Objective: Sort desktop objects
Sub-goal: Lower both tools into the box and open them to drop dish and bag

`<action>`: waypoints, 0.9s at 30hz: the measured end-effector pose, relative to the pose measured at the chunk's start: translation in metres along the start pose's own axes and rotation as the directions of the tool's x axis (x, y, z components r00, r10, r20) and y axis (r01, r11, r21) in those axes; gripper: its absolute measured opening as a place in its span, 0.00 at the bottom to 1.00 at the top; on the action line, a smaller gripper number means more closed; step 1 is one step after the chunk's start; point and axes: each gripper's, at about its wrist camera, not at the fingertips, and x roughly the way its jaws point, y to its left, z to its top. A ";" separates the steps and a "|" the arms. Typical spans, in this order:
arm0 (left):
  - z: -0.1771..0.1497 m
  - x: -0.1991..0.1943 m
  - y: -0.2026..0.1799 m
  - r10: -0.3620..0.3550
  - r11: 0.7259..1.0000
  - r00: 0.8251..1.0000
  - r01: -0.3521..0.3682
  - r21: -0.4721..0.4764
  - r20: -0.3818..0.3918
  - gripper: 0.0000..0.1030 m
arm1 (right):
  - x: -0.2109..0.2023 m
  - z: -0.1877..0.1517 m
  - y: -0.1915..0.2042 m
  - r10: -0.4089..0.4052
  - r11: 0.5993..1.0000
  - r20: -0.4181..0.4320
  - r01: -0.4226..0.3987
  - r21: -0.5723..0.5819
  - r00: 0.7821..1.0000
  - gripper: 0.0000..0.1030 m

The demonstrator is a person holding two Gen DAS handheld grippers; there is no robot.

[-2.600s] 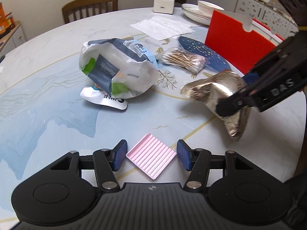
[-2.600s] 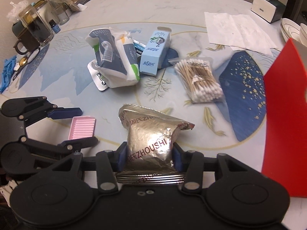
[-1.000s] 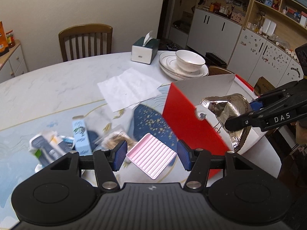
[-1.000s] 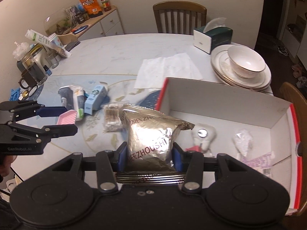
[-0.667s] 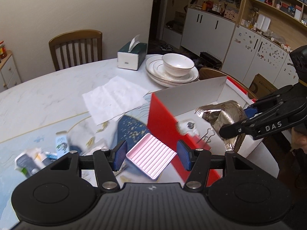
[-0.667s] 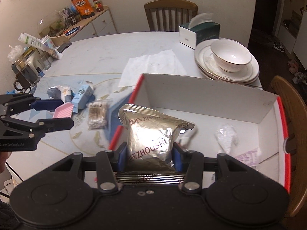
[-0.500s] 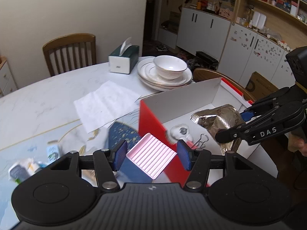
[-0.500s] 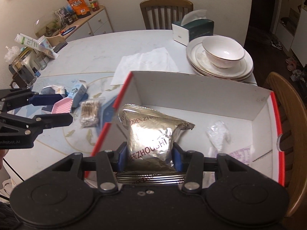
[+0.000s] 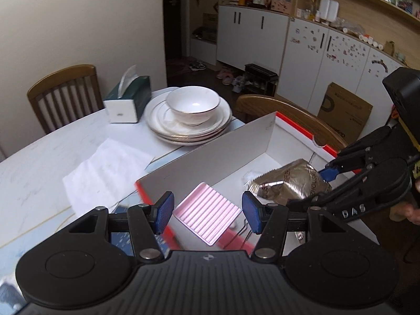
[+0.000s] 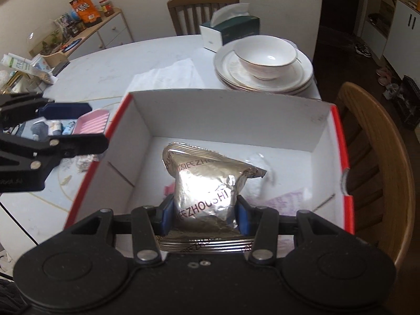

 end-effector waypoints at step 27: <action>0.038 0.128 -0.028 0.004 0.997 0.975 0.014 0.077 -0.224 0.54 | 0.036 -0.023 -0.001 -0.065 0.993 -0.069 0.058 -0.100 0.996 0.45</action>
